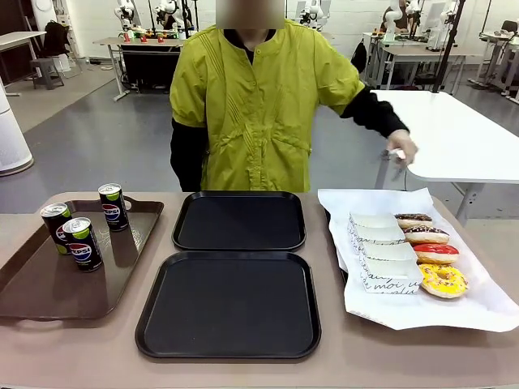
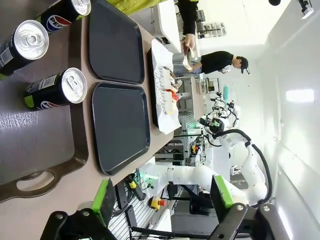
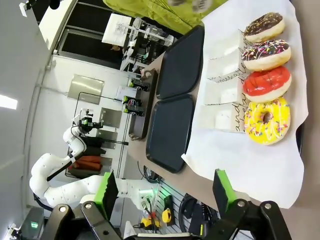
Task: Set up donuts and drinks on trays.
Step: Pick up one Pepsi coke and place it on the Flat Tray.
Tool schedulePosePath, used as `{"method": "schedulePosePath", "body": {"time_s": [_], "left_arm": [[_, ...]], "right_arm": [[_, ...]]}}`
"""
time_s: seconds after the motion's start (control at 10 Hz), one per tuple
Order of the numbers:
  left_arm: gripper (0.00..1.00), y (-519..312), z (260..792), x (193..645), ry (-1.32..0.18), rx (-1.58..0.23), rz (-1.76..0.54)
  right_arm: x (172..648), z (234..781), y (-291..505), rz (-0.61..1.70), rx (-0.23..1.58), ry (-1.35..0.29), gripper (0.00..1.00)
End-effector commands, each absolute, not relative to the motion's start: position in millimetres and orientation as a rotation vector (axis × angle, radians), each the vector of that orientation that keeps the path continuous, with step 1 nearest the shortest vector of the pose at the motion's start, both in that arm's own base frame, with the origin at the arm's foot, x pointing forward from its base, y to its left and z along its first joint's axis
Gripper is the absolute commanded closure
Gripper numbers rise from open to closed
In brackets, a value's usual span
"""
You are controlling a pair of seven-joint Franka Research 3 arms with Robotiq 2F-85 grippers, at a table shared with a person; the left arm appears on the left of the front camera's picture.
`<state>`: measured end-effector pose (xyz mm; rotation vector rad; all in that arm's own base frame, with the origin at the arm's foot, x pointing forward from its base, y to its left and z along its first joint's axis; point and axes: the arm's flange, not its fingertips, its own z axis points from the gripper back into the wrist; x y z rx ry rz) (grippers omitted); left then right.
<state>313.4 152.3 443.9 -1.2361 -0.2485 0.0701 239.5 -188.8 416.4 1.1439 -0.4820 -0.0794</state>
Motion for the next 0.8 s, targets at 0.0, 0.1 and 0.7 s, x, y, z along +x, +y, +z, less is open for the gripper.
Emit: {"method": "schedulePosePath", "body": {"time_s": [0.0,0.1,0.7], "left_arm": [[0.00,154.3,444.9,312.2,-0.249,-1.240,0.082],[0.00,154.3,444.9,312.2,-0.249,-1.240,0.082],[0.00,154.3,444.9,312.2,-0.249,-1.240,0.082]], "right_arm": [[239.2,415.6,-189.3,-0.079,1.149,-0.482,0.00],[239.2,415.6,-189.3,-0.079,1.149,-0.482,0.00],[239.2,415.6,-189.3,-0.079,1.149,-0.482,0.00]]}}
